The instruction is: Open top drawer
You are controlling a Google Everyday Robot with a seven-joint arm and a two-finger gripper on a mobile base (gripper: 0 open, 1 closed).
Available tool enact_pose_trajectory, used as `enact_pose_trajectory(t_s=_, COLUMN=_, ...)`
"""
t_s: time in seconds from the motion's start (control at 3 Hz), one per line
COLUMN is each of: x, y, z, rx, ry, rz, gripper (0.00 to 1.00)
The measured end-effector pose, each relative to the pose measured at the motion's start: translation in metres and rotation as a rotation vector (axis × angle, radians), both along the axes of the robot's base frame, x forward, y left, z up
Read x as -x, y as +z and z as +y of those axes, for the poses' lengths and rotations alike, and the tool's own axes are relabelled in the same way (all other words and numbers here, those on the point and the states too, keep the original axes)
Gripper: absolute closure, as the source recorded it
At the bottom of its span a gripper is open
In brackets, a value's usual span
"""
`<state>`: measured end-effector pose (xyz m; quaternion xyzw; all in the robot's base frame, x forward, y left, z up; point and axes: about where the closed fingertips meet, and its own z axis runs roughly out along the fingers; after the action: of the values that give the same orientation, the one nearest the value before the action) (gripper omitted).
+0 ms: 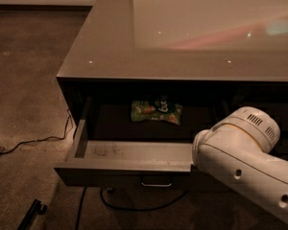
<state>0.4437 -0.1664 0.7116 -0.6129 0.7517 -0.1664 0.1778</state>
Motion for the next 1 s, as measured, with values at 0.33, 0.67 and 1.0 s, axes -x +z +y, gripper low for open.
enact_pose_trajectory(t_s=0.33, x=-0.014, y=-0.007, z=0.001, rx=-0.006, ry=-0.002, rz=-0.027, gripper=1.00)
enact_pose_trajectory(t_s=0.67, x=-0.023, y=-0.012, z=0.003, rx=-0.016, ry=0.001, rz=-0.016, gripper=1.00)
enact_pose_trajectory(t_s=1.0, x=-0.035, y=-0.021, z=0.005, rx=-0.025, ry=0.005, rz=0.014, gripper=1.00)
